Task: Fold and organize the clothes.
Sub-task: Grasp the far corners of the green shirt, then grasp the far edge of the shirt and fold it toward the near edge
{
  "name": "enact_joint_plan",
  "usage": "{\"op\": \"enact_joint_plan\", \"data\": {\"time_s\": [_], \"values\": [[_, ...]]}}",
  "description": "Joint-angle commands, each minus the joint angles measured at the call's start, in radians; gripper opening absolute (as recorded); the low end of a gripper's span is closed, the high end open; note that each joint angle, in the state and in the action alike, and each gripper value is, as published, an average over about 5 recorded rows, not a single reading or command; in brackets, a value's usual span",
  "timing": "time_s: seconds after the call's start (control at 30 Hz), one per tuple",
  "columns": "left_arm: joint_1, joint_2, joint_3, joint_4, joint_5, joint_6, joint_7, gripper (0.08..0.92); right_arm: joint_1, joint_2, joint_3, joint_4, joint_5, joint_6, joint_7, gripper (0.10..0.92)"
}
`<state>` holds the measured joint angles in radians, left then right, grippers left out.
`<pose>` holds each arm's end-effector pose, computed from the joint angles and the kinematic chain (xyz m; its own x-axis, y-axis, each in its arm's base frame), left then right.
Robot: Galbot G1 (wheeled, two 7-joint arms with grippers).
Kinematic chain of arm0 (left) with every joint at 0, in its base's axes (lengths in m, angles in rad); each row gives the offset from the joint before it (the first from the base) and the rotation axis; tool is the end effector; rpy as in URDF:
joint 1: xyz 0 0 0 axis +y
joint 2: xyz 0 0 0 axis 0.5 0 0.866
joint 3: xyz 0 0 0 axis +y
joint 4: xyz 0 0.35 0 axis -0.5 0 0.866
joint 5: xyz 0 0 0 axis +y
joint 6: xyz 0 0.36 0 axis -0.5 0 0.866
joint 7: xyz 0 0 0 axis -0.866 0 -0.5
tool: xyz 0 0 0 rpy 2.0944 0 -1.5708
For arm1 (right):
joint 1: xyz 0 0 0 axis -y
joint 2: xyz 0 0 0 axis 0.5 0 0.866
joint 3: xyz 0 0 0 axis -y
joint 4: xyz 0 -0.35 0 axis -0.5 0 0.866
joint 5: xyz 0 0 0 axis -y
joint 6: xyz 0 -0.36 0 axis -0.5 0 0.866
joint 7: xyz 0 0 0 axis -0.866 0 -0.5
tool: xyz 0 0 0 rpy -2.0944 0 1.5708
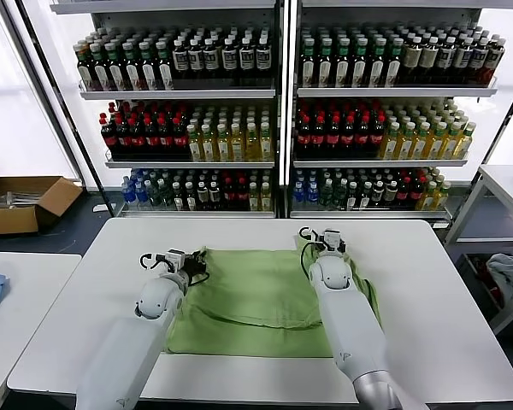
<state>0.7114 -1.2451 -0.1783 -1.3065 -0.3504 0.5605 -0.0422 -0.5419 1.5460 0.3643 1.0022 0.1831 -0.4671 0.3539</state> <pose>0.4598 0.0307 -0.3250 -0.8232 0.1169 0.5556 0.1930 0.9779 0.0802 0.5258 0.0346 -0.3318 -0.8349 0.2106 0.5086 0.1867 0.9775 -0.0982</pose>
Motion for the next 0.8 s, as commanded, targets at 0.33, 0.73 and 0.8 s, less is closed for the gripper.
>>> {"op": "enact_joint_plan", "data": {"time_s": [0.33,0.73,0.8], "values": [[0.069,0.018,-0.051,-0.203,0.003,-0.147,-0.006,0.088,-0.109,-0.053,-0.009,0.347,0.042,0.068,0.001,0.107],[0.215,0.036,-0.087,-0.377,0.024,-0.152,-0.001,0.088,-0.291,-0.086,-0.029,0.631,0.034,0.064,0.009,0.107],[0.247,0.036,-0.097,-0.406,0.032,-0.153,-0.001,0.088,-0.338,-0.09,-0.025,0.675,0.033,0.062,0.012,0.107]]}}
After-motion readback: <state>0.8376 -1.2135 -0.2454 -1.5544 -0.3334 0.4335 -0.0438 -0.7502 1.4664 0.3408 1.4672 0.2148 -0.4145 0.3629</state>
